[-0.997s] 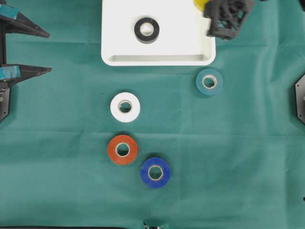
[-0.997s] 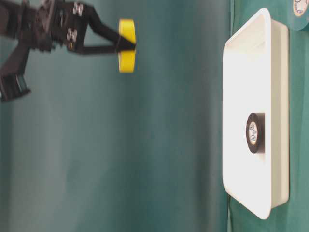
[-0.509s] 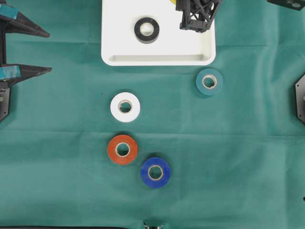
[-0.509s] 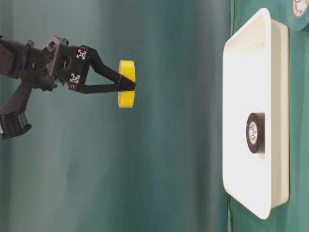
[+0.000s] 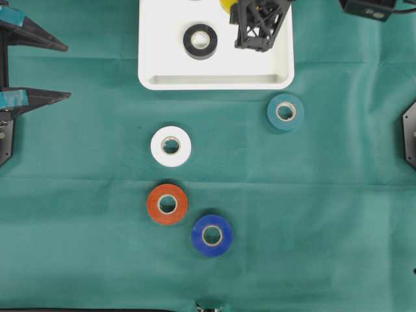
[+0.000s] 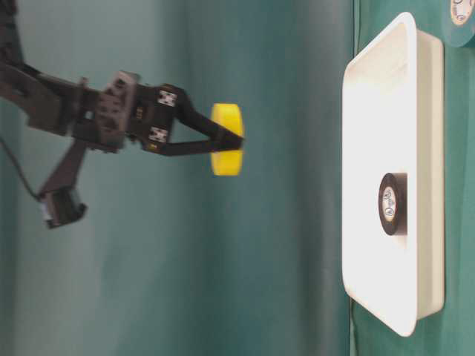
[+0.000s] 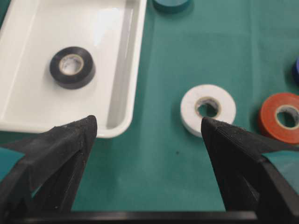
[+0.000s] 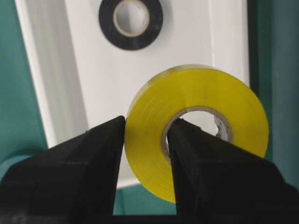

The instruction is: Pick up the tape from a random location and place it into the white case.

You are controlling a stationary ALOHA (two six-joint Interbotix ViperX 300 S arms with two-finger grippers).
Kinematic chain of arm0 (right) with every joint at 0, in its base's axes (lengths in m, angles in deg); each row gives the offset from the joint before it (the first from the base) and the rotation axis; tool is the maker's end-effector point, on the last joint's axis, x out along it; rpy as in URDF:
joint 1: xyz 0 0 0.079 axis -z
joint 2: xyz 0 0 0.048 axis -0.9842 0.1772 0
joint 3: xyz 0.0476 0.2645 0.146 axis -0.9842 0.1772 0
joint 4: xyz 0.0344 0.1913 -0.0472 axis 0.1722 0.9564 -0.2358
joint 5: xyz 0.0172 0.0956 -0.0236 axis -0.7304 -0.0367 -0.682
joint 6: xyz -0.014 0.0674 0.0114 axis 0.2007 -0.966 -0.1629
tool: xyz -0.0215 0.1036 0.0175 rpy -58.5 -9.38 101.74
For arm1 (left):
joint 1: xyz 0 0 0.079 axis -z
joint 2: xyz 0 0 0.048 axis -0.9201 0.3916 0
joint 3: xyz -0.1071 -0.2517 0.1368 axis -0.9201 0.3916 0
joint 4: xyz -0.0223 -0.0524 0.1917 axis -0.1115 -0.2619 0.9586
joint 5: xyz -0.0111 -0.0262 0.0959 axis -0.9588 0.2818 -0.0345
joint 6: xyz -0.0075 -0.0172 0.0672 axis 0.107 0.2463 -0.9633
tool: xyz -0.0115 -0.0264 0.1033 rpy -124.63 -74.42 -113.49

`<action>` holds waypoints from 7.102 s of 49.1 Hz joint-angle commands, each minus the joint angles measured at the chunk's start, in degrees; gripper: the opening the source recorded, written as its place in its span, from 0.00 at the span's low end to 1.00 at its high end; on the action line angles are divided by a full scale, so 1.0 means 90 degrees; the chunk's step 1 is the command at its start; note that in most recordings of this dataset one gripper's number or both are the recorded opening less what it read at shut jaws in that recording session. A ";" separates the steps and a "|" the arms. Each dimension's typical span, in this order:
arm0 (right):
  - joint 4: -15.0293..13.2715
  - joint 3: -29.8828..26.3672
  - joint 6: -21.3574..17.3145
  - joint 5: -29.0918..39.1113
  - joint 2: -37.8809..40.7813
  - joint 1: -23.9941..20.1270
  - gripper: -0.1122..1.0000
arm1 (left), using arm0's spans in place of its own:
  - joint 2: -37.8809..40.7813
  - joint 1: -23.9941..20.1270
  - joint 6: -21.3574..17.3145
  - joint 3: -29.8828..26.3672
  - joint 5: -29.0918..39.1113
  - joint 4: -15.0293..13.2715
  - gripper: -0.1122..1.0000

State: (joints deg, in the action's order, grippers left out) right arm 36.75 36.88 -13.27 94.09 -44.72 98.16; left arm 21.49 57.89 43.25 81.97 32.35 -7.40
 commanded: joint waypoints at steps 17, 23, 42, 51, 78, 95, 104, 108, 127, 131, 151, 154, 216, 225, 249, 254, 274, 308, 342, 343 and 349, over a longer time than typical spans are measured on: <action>0.0254 0.1133 -0.0020 -0.1729 0.0537 0.0371 0.39 | 0.0039 -0.0020 0.0010 -0.0078 -0.0049 0.0000 0.98; 0.0303 0.1455 -0.0020 -0.2158 0.0674 0.0439 0.39 | 0.0039 -0.0020 0.0010 -0.0078 -0.0049 -0.0010 0.98; 0.0352 0.1924 -0.0039 -0.2764 0.1045 0.0459 0.39 | 0.0068 -0.0020 0.0010 -0.0078 -0.0068 0.0000 0.98; 0.0352 0.1934 -0.0029 -0.2920 0.1064 0.0469 0.39 | 0.0078 -0.0020 0.0010 -0.0078 -0.0068 0.0000 0.98; 0.0352 0.1963 0.0010 -0.2979 0.1074 0.0488 0.39 | 0.0078 -0.0020 0.0010 -0.0088 -0.0068 0.0000 0.98; 0.0342 0.1963 0.0000 -0.2969 0.1074 0.0488 0.39 | 0.0078 -0.0020 0.0010 -0.0088 -0.0068 0.0000 0.98; 0.0352 0.1963 -0.0059 -0.2998 0.1074 0.0488 0.44 | 0.0078 -0.0020 0.0010 -0.0088 -0.0068 0.0000 0.98; 0.0332 0.1963 -0.0049 -0.3018 0.1064 0.0479 0.66 | 0.0078 -0.0020 0.0010 -0.0088 -0.0068 -0.0010 0.98; 0.0322 0.1973 -0.0088 -0.3086 0.0996 0.0469 0.91 | 0.0078 -0.0020 0.0010 -0.0088 -0.0068 0.0000 0.98; 0.0322 0.1963 -0.0088 -0.3086 0.0996 0.0469 0.91 | 0.0078 -0.0020 0.0010 -0.0088 -0.0068 -0.0010 0.98; 0.0322 0.1904 -0.0078 -0.2812 0.0605 0.0459 0.91 | 0.0078 -0.0020 0.0010 -0.0088 -0.0068 0.0000 0.98; 0.0322 0.1865 -0.0078 -0.2666 0.0420 0.0449 0.91 | 0.0078 -0.0020 0.0010 -0.0078 -0.0068 0.0000 0.98; 0.0098 0.0527 -0.0107 -0.0283 -0.1240 0.0283 0.91 | 0.0078 -0.0020 0.0020 -0.0088 -0.0068 0.0000 0.98; 0.0098 0.0518 -0.0107 -0.0264 -0.1240 0.0273 0.91 | 0.0078 -0.0020 0.0029 -0.0078 -0.0068 -0.0010 0.98; 0.0107 0.0566 -0.0342 -0.0254 -0.1250 -0.0342 0.91 | 0.0078 -0.0020 0.0020 -0.0088 -0.0068 -0.0010 0.98; 0.0107 0.0586 -0.0420 -0.0254 -0.1250 -0.0625 0.91 | 0.0078 -0.0020 0.0020 -0.0088 -0.0068 0.0000 0.98; 0.0010 0.0625 -0.1094 -0.0312 -0.1250 -0.1904 0.91 | 0.0078 -0.0020 0.0020 -0.0088 -0.0068 0.0000 0.98; -0.0234 0.2412 -0.1768 -0.1172 -0.3311 -0.1973 0.91 | 0.0068 -0.0020 0.0029 -0.0078 -0.0166 0.0000 0.98; -0.0215 0.4902 -0.1875 -0.3330 -0.5488 -0.1973 0.91 | 0.0078 -0.0020 0.0029 -0.0068 -0.0205 0.0000 0.98; -0.0215 0.4971 -0.1875 -0.3389 -0.5518 -0.1973 0.91 | 0.0078 -0.0020 0.0029 -0.0078 -0.0215 0.0000 0.98; -0.0215 0.5361 -0.1992 -0.3691 -0.5703 -0.1973 0.91 | 0.0078 -0.0020 0.0029 -0.0078 -0.0205 0.0000 0.98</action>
State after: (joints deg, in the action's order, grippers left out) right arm 34.82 84.26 -30.68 62.80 -95.08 80.50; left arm 21.85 57.89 43.43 81.97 31.03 -7.31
